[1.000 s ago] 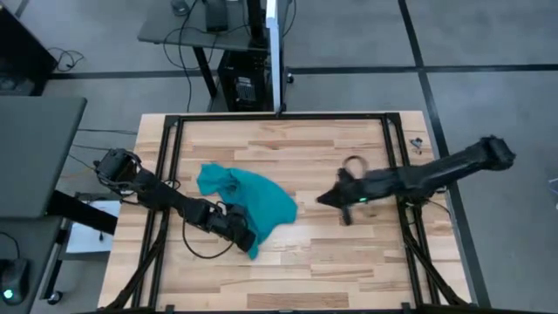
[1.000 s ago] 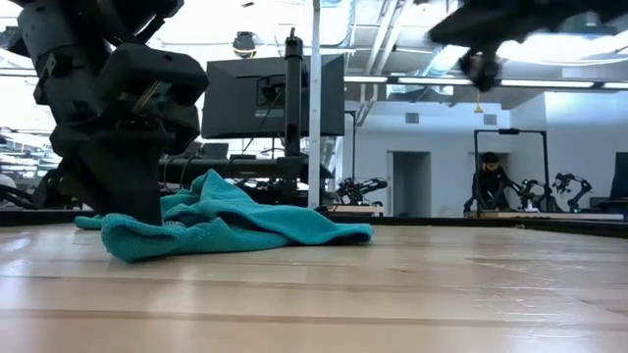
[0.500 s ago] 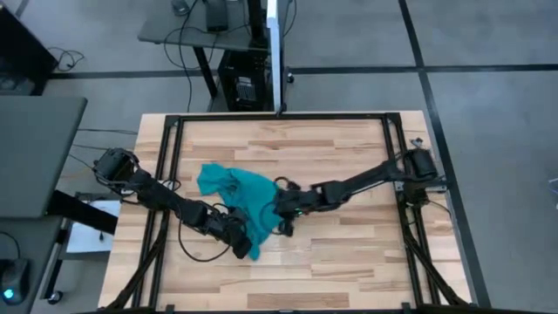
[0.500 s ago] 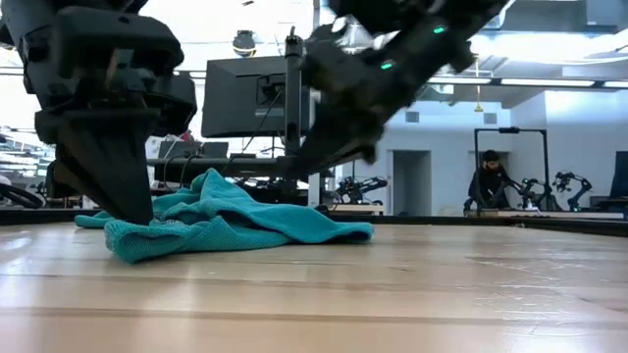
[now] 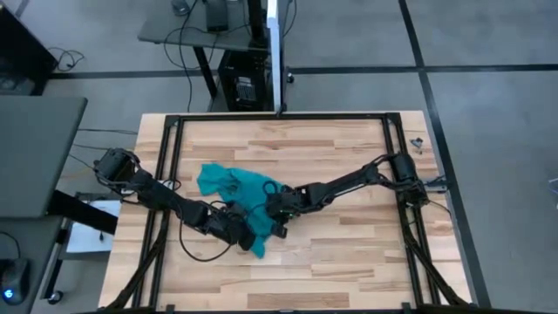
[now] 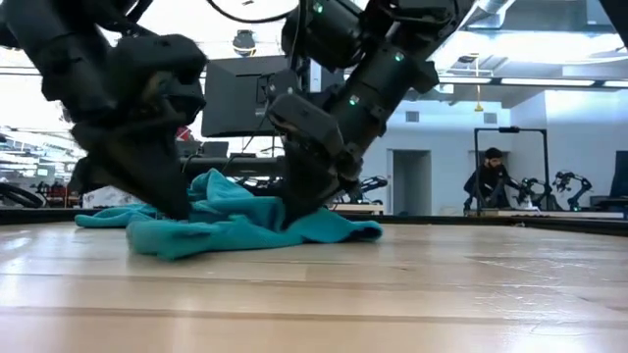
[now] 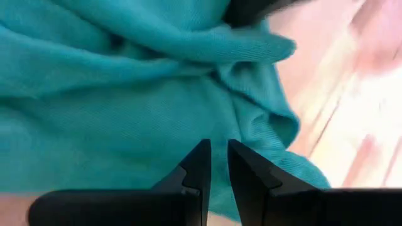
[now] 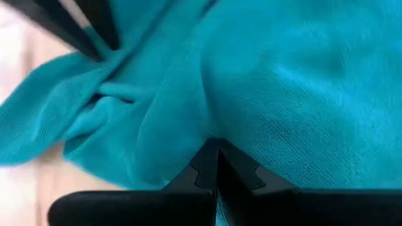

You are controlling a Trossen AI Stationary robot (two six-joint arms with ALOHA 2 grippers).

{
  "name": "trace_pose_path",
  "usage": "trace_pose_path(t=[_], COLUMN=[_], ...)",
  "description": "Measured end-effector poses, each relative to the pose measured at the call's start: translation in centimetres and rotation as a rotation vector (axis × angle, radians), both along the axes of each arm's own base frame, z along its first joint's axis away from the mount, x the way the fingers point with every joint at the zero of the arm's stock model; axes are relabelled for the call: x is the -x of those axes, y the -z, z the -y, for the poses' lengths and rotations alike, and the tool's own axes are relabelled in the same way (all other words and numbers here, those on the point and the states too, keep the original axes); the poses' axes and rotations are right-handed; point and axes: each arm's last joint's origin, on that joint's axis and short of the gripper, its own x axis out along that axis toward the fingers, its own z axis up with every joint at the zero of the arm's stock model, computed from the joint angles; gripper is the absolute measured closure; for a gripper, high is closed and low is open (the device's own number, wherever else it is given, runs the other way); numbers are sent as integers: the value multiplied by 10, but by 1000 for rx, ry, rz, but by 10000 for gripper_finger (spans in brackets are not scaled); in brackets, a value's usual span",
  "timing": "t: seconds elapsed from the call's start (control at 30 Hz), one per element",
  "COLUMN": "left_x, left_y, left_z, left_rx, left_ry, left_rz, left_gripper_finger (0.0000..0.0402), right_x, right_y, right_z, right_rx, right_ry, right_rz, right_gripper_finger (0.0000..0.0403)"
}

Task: Roll towel
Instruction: Fold the blue towel

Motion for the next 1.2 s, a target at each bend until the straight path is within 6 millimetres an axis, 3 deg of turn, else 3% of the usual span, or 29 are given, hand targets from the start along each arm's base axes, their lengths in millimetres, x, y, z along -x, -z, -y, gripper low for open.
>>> trace_pose_path(t=[0.13, 0.37, 0.5, 1.0, 1.1, 1.2], left_x=[-2, -4, -2, 20, 20, 19], left_y=[3, 38, 46, 47, 48, 48], left_z=[1, 4, 14, 46, 47, 47], left_rx=[-34, 13, 31, 47, 54, 58], left_ry=[10, -98, -94, -29, -41, -41], left_rz=[4, -103, -106, -107, -101, -92], left_gripper_finger=[363, 363, 363, 363, 363, 363], right_x=[0, 0, 5, 55, 63, 69], right_y=[0, 0, -6, -13, -21, -43], right_z=[2, 5, 17, 117, 138, 151], right_rx=[-2, 0, 9, 94, 85, 79], right_ry=[7, 14, 34, 113, 163, 222], right_rz=[5, -5, -54, -486, -487, -416], right_gripper_finger=[403, 403, 403, 403, 403, 403])
